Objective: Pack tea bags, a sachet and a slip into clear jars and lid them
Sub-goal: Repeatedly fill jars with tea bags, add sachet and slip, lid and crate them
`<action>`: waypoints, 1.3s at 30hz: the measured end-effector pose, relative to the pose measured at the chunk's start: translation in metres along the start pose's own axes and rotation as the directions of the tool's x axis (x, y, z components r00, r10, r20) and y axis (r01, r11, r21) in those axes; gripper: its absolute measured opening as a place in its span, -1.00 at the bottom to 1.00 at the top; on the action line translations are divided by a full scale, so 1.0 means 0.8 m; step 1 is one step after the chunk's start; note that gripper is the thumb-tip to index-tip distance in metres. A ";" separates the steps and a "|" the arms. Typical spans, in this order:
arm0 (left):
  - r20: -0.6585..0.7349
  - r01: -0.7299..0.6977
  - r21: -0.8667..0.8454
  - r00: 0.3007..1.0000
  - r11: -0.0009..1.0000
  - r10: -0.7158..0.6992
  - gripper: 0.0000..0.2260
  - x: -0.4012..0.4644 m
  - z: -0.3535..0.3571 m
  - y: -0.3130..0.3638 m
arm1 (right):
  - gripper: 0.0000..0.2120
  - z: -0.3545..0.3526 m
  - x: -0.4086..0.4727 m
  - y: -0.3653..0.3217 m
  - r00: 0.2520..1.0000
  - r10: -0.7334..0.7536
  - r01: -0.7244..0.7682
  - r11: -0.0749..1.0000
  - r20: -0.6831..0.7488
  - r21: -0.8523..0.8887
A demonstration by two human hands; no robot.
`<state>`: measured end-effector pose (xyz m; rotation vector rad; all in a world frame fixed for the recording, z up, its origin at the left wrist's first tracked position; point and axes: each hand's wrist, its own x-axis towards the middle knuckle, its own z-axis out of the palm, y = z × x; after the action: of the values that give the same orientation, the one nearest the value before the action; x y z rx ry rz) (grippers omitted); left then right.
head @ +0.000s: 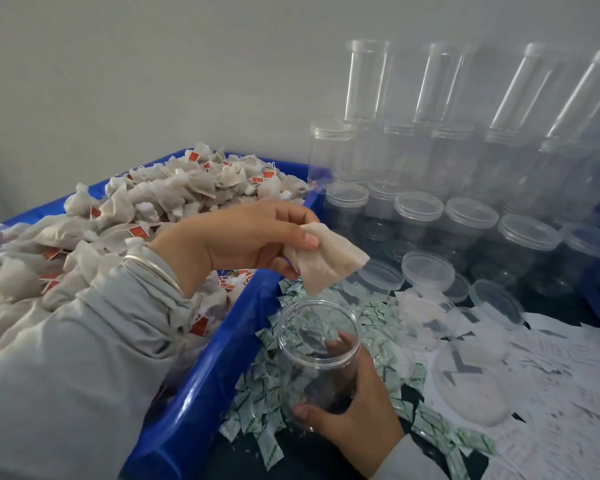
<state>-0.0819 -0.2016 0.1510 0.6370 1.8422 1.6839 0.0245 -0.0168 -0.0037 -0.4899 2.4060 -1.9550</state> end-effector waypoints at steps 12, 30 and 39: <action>0.034 0.085 0.143 0.995 0.986 -0.091 -0.82 -0.008 -0.013 0.004 | -0.22 0.000 -0.003 -0.005 0.996 0.070 -0.076 0.989 0.052 0.124; -0.902 0.865 0.431 0.418 0.255 0.105 -0.84 -0.020 -0.155 -0.066 | -0.14 -0.003 -0.004 0.011 1.000 -0.002 0.001 1.000 0.029 0.026; -0.890 0.871 0.455 0.441 0.186 0.112 -0.82 -0.021 -0.156 -0.081 | -0.12 -0.003 -0.004 0.011 0.998 0.002 -0.005 0.999 0.056 0.047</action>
<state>-0.1530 -0.3106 0.0950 -0.5616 3.2281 0.1033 0.0251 -0.0124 -0.0124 -0.5311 2.3207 -1.9636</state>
